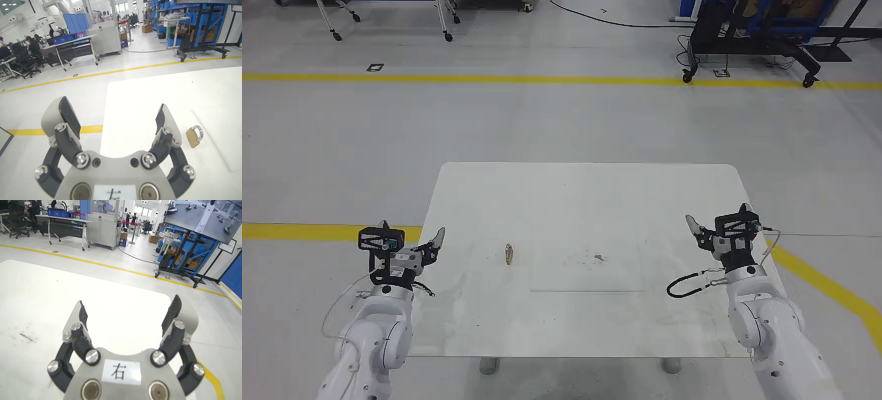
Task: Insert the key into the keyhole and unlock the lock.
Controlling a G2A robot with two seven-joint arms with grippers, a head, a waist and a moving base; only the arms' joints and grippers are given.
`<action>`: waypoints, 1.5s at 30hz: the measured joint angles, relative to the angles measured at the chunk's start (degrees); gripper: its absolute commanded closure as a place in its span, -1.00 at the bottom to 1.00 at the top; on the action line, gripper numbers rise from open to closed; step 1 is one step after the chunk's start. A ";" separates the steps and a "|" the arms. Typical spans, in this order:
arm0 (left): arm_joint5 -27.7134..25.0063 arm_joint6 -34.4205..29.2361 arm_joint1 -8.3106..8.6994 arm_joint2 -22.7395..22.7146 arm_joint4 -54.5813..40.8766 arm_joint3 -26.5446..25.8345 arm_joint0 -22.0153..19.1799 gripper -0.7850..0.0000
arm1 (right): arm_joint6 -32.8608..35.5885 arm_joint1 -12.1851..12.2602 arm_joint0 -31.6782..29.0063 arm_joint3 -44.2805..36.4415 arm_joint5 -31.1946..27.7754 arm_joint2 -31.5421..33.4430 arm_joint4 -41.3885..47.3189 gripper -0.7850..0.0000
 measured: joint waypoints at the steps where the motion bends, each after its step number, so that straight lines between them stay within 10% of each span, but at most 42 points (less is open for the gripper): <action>1: 0.00 0.00 0.00 0.00 0.00 0.00 0.00 -1.00 | 0.03 0.00 0.03 0.00 -0.06 -0.06 0.05 -1.00; 9: 0.00 0.00 0.00 0.00 0.00 0.00 0.00 -1.00 | 6.18 0.16 7.53 5.53 -15.38 -6.28 -0.54 -1.00; 22: 0.00 0.00 0.00 0.00 0.00 0.00 0.00 -1.00 | 8.69 0.18 29.00 31.92 -57.84 -19.23 7.70 -1.00; 33: 0.00 0.00 0.00 0.00 0.00 0.00 0.00 -1.00 | 1.64 1.13 38.20 40.29 -57.72 -31.12 -4.42 0.03; 45: 0.00 0.00 0.00 0.00 0.00 0.00 0.00 -1.00 | -5.24 0.60 40.85 43.70 -56.00 -35.74 -12.45 0.15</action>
